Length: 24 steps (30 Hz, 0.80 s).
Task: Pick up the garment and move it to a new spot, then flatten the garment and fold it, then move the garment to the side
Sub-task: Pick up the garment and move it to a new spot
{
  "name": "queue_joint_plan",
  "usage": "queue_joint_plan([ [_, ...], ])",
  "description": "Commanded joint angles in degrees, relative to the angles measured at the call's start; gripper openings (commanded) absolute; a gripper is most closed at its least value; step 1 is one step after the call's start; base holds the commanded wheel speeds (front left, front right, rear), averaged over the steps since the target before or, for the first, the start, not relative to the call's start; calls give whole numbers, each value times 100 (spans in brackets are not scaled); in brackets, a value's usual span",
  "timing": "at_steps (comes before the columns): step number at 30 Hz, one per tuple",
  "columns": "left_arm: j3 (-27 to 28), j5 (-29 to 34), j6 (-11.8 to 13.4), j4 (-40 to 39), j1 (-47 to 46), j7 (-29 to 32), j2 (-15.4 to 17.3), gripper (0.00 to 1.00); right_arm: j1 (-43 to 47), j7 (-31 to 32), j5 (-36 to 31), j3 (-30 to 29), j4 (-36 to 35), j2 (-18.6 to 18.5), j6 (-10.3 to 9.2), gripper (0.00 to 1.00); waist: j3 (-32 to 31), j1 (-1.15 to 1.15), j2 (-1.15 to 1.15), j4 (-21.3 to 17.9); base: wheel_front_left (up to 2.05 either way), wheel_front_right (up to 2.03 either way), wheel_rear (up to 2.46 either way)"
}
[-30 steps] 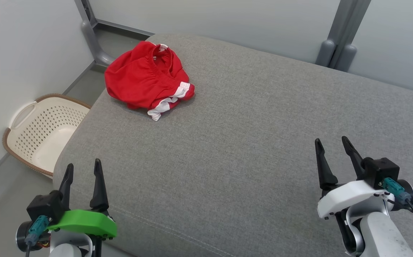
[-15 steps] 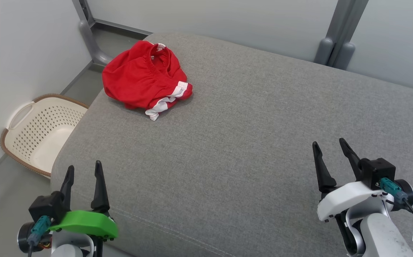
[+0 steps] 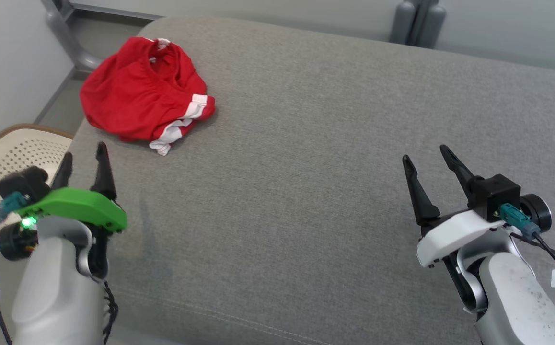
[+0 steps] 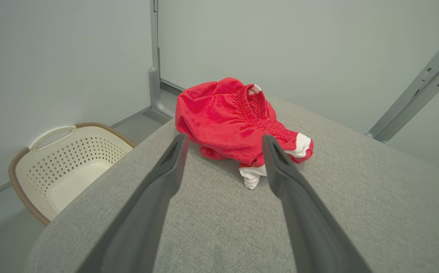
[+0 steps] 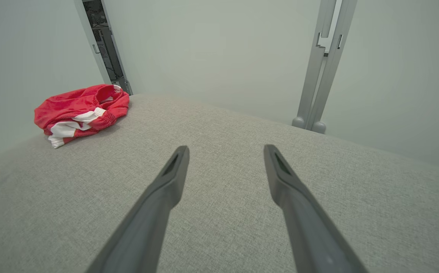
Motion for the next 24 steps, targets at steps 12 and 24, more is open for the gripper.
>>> queue_joint_plan([
  [12,627,-797,182,1196,-1678,1155,663,100,-616,282,-69,568,-752,-318,-7,100,1642,0,0,-1464,0,0,0],
  [24,570,-841,663,1861,-1946,2608,970,100,-785,130,66,831,-681,-252,-7,100,1993,0,0,-1920,0,0,0],
])
